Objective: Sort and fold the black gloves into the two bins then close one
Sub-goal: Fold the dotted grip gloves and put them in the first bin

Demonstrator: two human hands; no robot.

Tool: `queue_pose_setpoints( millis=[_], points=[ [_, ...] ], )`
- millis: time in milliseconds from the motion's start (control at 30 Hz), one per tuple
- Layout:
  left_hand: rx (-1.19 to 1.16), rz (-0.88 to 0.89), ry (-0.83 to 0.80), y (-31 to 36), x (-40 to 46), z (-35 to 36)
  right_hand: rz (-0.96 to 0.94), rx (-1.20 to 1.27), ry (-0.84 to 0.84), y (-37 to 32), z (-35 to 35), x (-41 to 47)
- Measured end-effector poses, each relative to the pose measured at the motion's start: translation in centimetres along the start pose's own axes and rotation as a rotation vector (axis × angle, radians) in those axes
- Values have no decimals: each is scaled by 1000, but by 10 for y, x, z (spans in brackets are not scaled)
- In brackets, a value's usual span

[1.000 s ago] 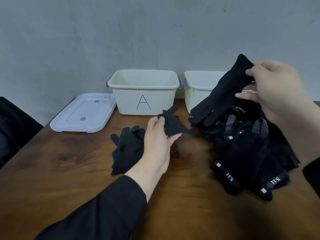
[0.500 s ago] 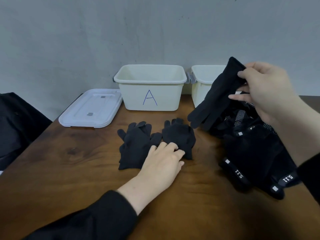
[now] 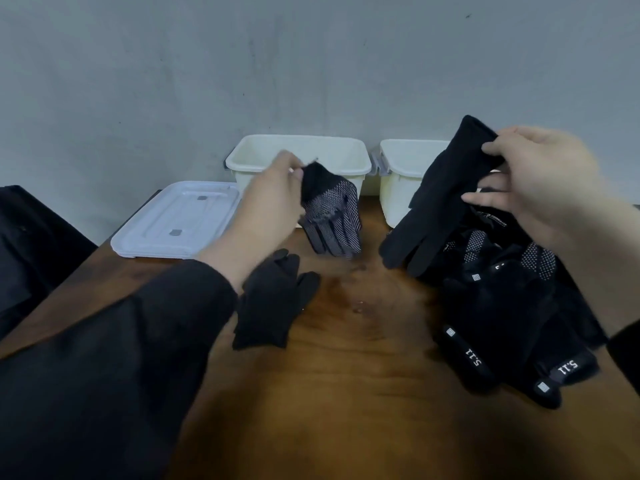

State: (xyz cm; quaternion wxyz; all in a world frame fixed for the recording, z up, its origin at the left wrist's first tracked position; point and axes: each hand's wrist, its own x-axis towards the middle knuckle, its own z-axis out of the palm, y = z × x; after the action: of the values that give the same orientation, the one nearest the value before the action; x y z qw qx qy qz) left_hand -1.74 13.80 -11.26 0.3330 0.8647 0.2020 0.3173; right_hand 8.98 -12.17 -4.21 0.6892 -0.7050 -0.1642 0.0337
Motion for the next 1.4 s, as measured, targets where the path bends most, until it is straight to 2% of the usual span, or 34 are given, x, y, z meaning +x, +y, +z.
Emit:
queue_pose_setpoints(
  millis=[133, 233, 300, 333, 500, 667, 933, 1133, 1400],
  points=[
    [142, 174, 115, -12, -35, -35, 65, 48, 7, 11, 13, -2],
    [353, 247, -90, -47, -90, -38, 65, 29, -41, 24, 24, -3],
    [489, 230, -286, -73, -117, -37, 56, 47, -102, 32, 29, -5],
    [518, 196, -326, -87, -124, -36, 48, 73, -138, 36, 31, -6],
    [294, 104, -117, -103, -121, -31, 54, 140, -300, 48, 46, -11],
    [335, 61, -340, -111, -118, -12, 64, 136, -381, 44, 54, -14],
    [332, 65, -327, -109, -124, -12, 129, 16, -413, 40, 63, -17],
    [201, 92, -526, -118, -126, -31, 119, -117, -309, 48, 78, -13],
    [240, 191, -393, -122, -126, -29, 94, -149, -265, 53, 81, -16]
  ],
)
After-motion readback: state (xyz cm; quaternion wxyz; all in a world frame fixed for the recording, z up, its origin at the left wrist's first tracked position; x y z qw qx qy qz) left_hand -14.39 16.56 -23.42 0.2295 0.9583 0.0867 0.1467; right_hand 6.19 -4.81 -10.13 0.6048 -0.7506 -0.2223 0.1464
